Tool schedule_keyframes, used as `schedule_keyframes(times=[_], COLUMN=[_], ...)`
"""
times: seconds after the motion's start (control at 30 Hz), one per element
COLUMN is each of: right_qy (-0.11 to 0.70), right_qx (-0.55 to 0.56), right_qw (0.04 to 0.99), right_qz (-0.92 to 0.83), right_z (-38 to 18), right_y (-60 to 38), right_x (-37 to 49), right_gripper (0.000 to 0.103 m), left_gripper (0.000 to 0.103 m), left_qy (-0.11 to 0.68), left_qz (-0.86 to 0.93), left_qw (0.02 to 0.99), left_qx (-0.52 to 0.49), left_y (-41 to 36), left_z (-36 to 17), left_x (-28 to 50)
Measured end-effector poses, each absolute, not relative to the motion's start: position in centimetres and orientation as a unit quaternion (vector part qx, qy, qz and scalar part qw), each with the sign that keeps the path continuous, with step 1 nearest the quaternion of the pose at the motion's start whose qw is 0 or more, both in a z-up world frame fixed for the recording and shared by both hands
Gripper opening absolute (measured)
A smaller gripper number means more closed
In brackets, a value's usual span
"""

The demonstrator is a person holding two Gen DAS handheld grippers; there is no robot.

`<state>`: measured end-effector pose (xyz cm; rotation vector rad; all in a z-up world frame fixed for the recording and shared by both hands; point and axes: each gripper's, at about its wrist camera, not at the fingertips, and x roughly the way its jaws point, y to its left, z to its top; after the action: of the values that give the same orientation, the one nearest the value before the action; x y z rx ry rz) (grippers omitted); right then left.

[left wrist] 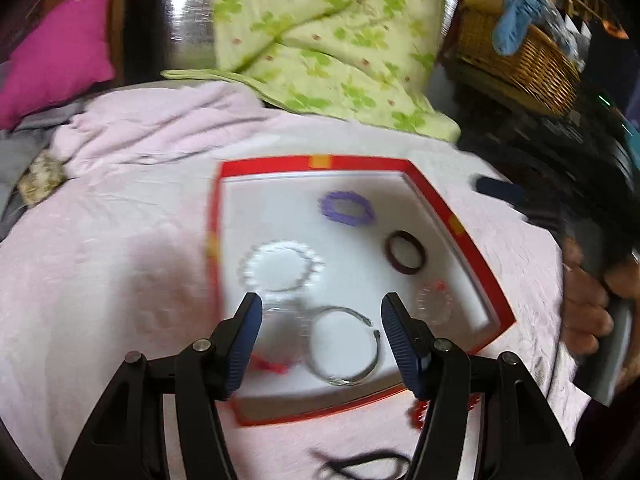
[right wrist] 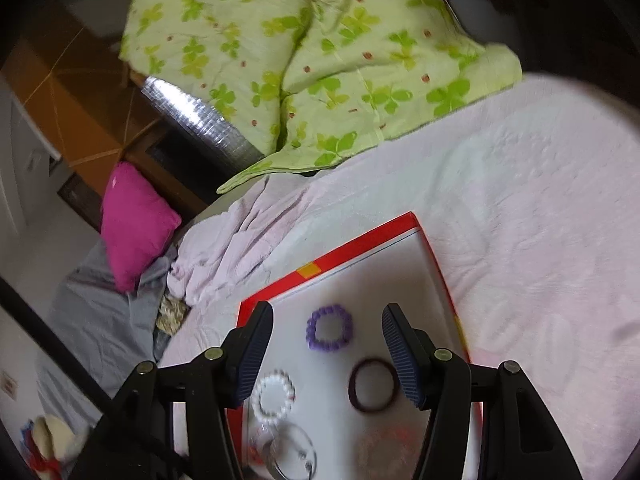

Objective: Organize jewelry
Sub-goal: 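Open the left tool to drop the bangle in the lid while the right tool releases the purple bracelet, then withdraw both open tools from the lid toward the remaining items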

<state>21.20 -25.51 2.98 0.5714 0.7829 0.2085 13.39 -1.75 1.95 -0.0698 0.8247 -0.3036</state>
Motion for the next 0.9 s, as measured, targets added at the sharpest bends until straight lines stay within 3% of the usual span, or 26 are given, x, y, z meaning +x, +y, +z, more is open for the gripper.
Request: schedule_keyframes(times=[0.5,0.73,0.9], right_qy=[0.410,0.451,0.435], right_qx=[0.213,0.196,0.201], right_qw=[0.883,0.866,0.867], right_qz=[0.080,0.094,0.135], right_z=[1.9,-0.2,0.4], right_y=[-26.4,-24.5,-22.1], right_x=[5.3,3.1,3.9], right_gripper=[0.061,0.059,0.057], left_gripper=[0.063,0.063,0.063], left_qy=[0.401,0.424,0.435], left_qz=[-0.115,-0.129,-0.127], left_qw=[0.908,0.896,0.891], left_qx=[-0.018,0.018,0.009], left_y=[3.7,2.4,2.2], left_z=[1.4,-0.2,-0.6], left_x=[5.1,2.6,3.4])
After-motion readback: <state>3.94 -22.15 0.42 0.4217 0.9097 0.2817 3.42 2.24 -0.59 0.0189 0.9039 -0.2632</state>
